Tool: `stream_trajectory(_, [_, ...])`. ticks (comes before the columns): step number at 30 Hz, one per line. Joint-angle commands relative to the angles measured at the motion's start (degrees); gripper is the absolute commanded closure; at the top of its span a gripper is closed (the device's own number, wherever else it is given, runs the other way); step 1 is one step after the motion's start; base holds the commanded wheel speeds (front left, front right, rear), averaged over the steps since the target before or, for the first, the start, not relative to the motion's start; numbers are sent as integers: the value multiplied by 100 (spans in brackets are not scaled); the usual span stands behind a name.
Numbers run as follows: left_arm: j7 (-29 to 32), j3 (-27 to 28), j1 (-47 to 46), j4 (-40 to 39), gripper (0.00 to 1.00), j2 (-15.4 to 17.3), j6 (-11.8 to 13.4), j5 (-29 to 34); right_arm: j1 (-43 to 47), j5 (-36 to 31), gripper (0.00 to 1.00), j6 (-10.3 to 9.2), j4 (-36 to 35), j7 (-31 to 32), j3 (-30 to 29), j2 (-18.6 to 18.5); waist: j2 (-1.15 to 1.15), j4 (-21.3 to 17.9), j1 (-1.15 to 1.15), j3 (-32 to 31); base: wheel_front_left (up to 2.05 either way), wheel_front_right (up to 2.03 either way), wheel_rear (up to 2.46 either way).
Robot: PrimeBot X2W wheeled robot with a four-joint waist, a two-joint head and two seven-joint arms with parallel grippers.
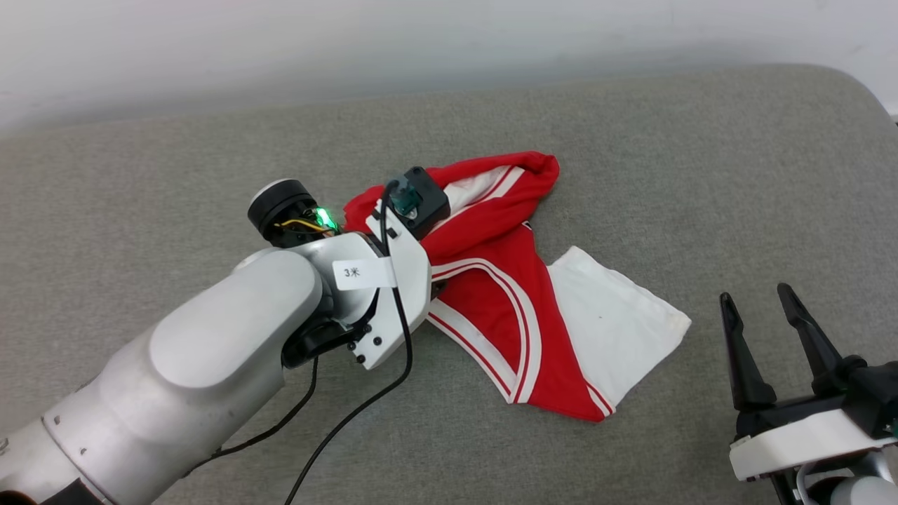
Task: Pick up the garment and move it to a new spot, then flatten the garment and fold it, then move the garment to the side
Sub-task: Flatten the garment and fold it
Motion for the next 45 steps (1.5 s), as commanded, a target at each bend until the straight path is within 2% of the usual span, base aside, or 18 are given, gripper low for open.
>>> stream_trajectory(1, [78, -211, -171, 25, 0, 49, 1, -80, -118, -28, 0, -6, 13, -37, 36, 24, 0, -105, 0, 141, 0, 0, 0])
stream_trajectory(8, [215, -1113, -596, 339, 0, 152, 1, -365, -363, -4, 0, -6, 116, -131, 150, 74, 0, -296, 0, 535, 0, 0, 0])
stream_trajectory(12, [271, -1380, -677, 567, 0, 210, 1, -374, -511, 16, 0, -6, 185, -202, 199, 90, 0, -386, 0, 749, 0, 0, 0])
stream_trajectory(27, [458, -1542, -274, 796, 0, 164, 0, -66, -830, 28, 0, -6, 481, -359, 265, 157, 0, -442, 0, 1098, 0, 0, 0])
stream_trajectory(28, [472, -1550, -250, 772, 6, 172, 0, -33, -834, 31, 0, -6, 493, -368, 272, 163, 0, -445, 0, 1113, 0, 0, 0])
stream_trajectory(29, [397, -1551, -262, 765, 61, 180, 0, -11, -839, 35, 0, -6, 508, -369, 284, 168, 0, -450, 0, 1130, 0, 0, 0])
stream_trajectory(30, [342, -1550, -269, 790, 100, 178, 2, -3, -850, 39, 0, -6, 521, -368, 294, 174, 0, -456, 0, 1146, 0, 0, 0])
stream_trajectory(37, [72, -1553, -276, 835, 100, 212, -7, 204, -880, 27, 0, -6, 617, -400, 284, 188, 0, -424, 0, 1124, 0, 0, 0])
stream_trajectory(45, [-937, -1473, -483, 656, 100, 317, 1, 220, -662, 58, 0, -6, 712, -411, 236, 164, 0, -224, 0, 691, 0, 0, 0])
